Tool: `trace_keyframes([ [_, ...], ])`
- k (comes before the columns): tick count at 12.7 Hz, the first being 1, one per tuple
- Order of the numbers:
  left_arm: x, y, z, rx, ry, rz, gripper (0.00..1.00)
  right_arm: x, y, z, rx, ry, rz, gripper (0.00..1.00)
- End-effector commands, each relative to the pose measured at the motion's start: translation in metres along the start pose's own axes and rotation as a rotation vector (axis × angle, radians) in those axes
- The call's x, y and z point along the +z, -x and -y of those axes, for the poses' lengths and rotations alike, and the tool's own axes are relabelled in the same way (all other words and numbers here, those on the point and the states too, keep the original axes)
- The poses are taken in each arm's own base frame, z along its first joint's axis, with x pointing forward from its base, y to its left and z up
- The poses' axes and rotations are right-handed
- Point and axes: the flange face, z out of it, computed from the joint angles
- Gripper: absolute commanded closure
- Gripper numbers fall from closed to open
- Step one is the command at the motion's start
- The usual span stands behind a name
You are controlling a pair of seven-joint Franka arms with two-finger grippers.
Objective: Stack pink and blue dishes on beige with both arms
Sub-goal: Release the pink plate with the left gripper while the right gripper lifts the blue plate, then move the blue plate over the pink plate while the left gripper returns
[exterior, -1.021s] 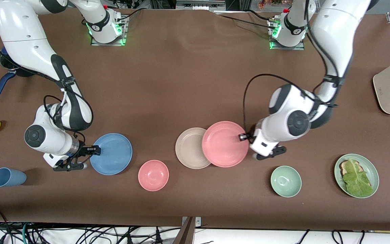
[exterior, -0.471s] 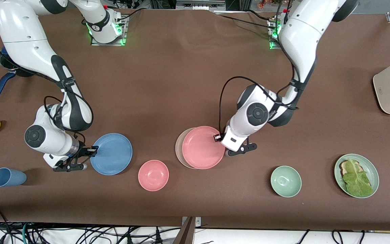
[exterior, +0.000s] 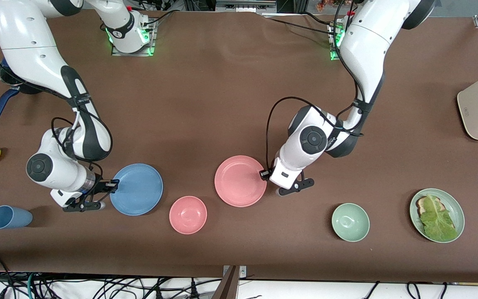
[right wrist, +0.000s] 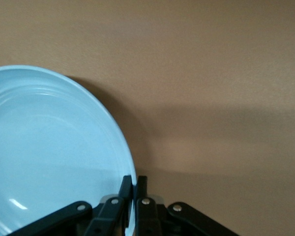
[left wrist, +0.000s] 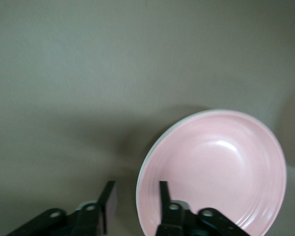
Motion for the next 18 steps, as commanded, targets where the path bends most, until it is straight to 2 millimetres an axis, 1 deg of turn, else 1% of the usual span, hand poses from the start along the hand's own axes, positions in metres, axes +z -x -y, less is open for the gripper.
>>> trace_keyframes([
  [1,-0.02,-0.025,0.026,-0.004,-0.044,0.028,0.0,-0.052,-0.015,0.003,-0.024,0.002,0.023,1.0],
  [3,-0.043,-0.058,0.073,0.05,-0.098,0.093,0.0,-0.094,-0.02,0.022,-0.046,-0.004,0.047,1.0],
  [4,-0.053,-0.072,0.096,0.06,-0.116,0.121,0.0,-0.109,-0.023,0.033,-0.058,-0.011,0.05,1.0],
  [5,-0.063,-0.083,0.118,0.071,-0.134,0.153,0.0,-0.123,-0.025,0.04,-0.065,-0.013,0.048,1.0],
  [7,-0.076,-0.101,0.164,0.107,-0.174,0.238,0.0,-0.148,-0.027,0.068,-0.08,-0.041,0.049,1.0],
  [8,-0.083,-0.115,0.195,0.13,-0.19,0.265,0.0,-0.152,-0.026,0.087,-0.058,-0.061,0.052,1.0],
  [9,-0.096,-0.126,0.218,0.147,-0.195,0.269,0.0,-0.155,-0.024,0.112,-0.045,-0.083,0.051,1.0],
  [10,-0.103,-0.133,0.235,0.153,-0.197,0.284,0.0,-0.155,-0.021,0.138,-0.026,-0.095,0.05,1.0],
  [11,-0.114,-0.141,0.253,0.172,-0.209,0.282,0.0,-0.152,-0.016,0.168,-0.004,-0.103,0.056,1.0],
  [12,-0.121,-0.147,0.266,0.198,-0.222,0.276,0.0,-0.146,-0.01,0.203,0.028,-0.102,0.06,1.0],
  [13,-0.128,-0.151,0.281,0.22,-0.232,0.292,0.0,-0.14,-0.005,0.243,0.065,-0.107,0.035,1.0],
  [14,-0.136,-0.153,0.295,0.251,-0.239,0.313,0.0,-0.129,-0.001,0.277,0.109,-0.12,0.002,1.0],
  [15,-0.158,-0.155,0.303,0.278,-0.246,0.3,0.0,-0.115,0.005,0.308,0.151,-0.135,-0.02,1.0],
  [16,-0.18,-0.154,0.313,0.283,-0.241,0.284,0.0,-0.1,0.008,0.33,0.183,-0.154,-0.041,1.0],
  [17,-0.217,-0.146,0.32,0.298,-0.244,0.258,0.0,-0.086,0.012,0.346,0.204,-0.162,-0.051,1.0],
  [18,-0.249,-0.138,0.329,0.283,-0.236,0.224,0.0,-0.073,0.014,0.355,0.214,-0.161,-0.057,1.0],
])
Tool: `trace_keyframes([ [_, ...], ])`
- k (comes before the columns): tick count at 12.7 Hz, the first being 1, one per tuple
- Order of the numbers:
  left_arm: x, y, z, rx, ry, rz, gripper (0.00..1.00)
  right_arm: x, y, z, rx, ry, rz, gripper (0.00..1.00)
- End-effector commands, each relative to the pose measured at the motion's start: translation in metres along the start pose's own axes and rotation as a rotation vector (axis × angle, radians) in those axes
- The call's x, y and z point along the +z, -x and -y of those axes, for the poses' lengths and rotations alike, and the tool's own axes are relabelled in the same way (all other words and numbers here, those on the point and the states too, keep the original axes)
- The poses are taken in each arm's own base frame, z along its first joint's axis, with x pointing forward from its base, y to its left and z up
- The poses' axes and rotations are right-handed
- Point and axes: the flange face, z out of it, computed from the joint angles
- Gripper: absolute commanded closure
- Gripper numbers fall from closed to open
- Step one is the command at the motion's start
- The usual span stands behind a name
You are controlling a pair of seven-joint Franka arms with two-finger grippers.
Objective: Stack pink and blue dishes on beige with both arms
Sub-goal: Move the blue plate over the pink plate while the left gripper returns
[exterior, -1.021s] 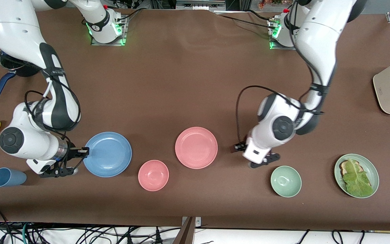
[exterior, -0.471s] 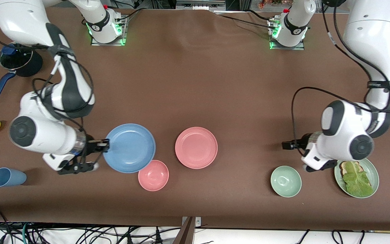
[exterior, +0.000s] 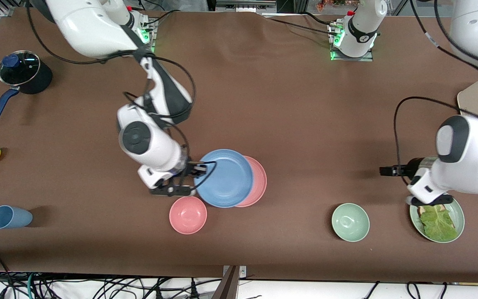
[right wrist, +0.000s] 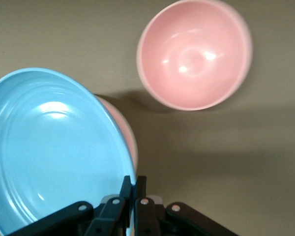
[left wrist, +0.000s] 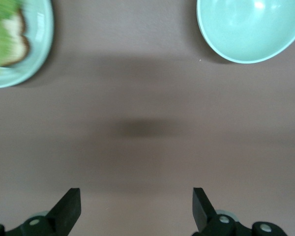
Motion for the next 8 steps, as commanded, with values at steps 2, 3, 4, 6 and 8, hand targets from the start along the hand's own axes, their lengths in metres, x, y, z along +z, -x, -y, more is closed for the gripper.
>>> trace_keyframes([
  [2,-0.089,0.079,0.008,0.015,-0.041,-0.087,0.0,0.048,0.002,0.005,0.046,-0.01,-0.039,1.0],
  [3,-0.109,0.095,0.005,0.019,-0.05,-0.119,0.0,0.061,0.006,0.002,0.046,-0.017,-0.046,1.0],
  [4,-0.126,0.113,-0.007,0.047,-0.06,-0.147,0.0,0.07,0.009,0.001,0.048,-0.023,-0.045,1.0],
  [6,-0.151,0.138,-0.025,0.072,-0.078,-0.196,0.0,0.081,0.012,0.0,0.062,-0.023,-0.034,1.0],
  [8,-0.164,0.145,-0.02,0.066,-0.078,-0.22,0.0,0.092,0.015,0.0,0.1,-0.015,-0.023,1.0],
])
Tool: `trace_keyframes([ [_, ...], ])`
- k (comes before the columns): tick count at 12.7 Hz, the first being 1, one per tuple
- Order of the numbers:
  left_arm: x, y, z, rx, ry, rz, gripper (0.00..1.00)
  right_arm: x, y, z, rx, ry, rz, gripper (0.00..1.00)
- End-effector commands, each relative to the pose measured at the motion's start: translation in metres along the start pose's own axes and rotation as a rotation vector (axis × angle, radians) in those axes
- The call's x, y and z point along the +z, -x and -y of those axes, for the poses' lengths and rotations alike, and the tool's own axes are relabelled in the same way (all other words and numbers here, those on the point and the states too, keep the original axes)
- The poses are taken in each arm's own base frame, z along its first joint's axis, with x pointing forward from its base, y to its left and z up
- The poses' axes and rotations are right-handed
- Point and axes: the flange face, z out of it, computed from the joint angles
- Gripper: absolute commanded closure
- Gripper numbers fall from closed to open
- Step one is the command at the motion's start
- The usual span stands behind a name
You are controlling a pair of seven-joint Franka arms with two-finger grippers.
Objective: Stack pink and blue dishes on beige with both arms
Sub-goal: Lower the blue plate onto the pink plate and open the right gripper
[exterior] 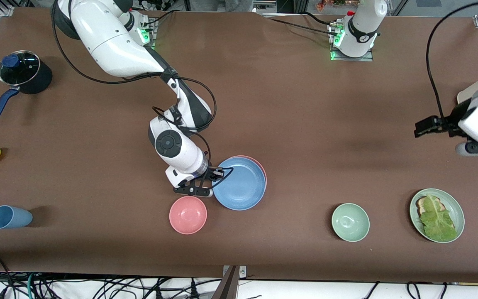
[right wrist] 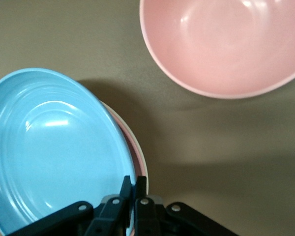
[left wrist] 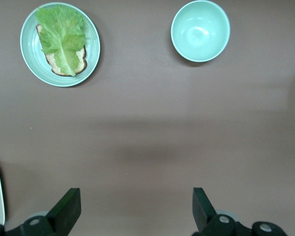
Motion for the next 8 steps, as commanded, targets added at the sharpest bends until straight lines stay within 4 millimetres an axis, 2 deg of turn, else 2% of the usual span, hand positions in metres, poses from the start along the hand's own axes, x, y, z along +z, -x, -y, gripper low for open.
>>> trace_keyframes([
  [1,-0.004,0.011,0.012,0.007,-0.013,-0.016,0.0,0.009,0.01,0.007,0.022,0.004,0.001,1.0],
  [3,-0.008,0.014,0.01,0.011,-0.007,-0.022,0.0,0.013,0.013,0.009,0.016,0.007,0.004,1.0],
  [4,-0.01,0.015,0.008,0.016,-0.011,-0.025,0.0,0.013,0.013,0.009,0.017,0.007,0.005,0.95],
  [6,-0.01,0.02,0.008,0.016,-0.014,-0.022,0.0,0.013,0.012,0.008,0.02,0.006,0.007,0.42],
  [8,-0.01,0.022,0.007,0.014,-0.012,0.004,0.0,0.004,0.008,0.007,0.015,0.004,-0.006,0.16],
])
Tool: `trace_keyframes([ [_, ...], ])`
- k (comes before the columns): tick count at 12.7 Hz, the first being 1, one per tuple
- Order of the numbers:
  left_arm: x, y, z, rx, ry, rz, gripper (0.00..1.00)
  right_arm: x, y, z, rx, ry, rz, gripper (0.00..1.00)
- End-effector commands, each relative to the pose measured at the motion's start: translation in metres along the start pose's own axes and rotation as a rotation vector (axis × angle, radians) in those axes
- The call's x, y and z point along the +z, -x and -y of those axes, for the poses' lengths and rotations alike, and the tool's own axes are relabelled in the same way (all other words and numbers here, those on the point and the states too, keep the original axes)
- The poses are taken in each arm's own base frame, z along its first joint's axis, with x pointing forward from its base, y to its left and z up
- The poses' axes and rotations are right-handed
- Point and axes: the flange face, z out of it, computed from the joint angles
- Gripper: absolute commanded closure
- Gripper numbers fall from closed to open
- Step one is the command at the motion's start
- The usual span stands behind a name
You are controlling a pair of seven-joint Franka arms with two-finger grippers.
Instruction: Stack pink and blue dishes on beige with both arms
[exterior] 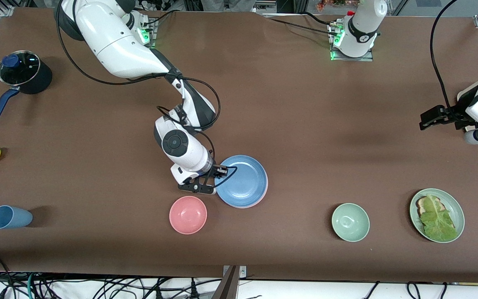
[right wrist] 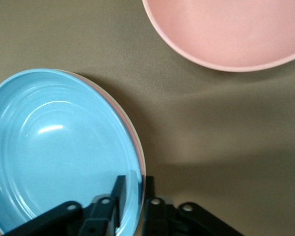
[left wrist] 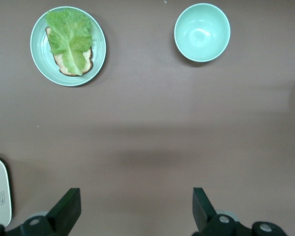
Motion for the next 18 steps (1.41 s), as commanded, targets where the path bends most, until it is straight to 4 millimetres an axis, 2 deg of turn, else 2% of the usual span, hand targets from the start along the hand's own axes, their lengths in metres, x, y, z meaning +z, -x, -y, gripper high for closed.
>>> trace_keyframes([
  [1,-0.003,0.012,0.002,0.015,-0.004,0.015,0.0,-0.015,-0.01,-0.004,0.004,0.001,-0.029,0.01],
  [3,-0.004,0.012,0.003,0.013,-0.002,0.014,0.0,-0.049,-0.03,-0.022,0.013,0.025,-0.063,0.0],
  [5,-0.005,0.011,0.005,0.011,0.0,0.012,0.0,-0.097,-0.058,-0.061,-0.042,0.084,-0.067,0.0],
  [7,-0.001,0.009,0.003,0.015,-0.003,0.017,0.0,-0.153,-0.083,-0.11,-0.107,0.121,-0.042,0.0],
  [9,-0.002,0.009,0.002,0.016,-0.001,0.012,0.0,-0.207,-0.088,-0.145,-0.121,0.158,-0.001,0.0],
  [11,-0.002,0.009,0.001,0.018,-0.003,0.013,0.0,-0.26,-0.078,-0.17,-0.112,0.2,0.056,0.0],
  [13,-0.002,0.009,0.001,0.019,-0.001,0.014,0.0,-0.309,-0.057,-0.196,-0.081,0.234,0.081,0.0],
  [15,-0.002,0.009,-0.002,0.024,-0.002,0.013,0.0,-0.338,-0.038,-0.224,-0.096,0.211,0.079,0.0],
  [18,-0.002,0.009,-0.002,0.024,-0.002,0.013,0.0,-0.363,-0.02,-0.262,-0.046,0.2,0.075,0.0],
])
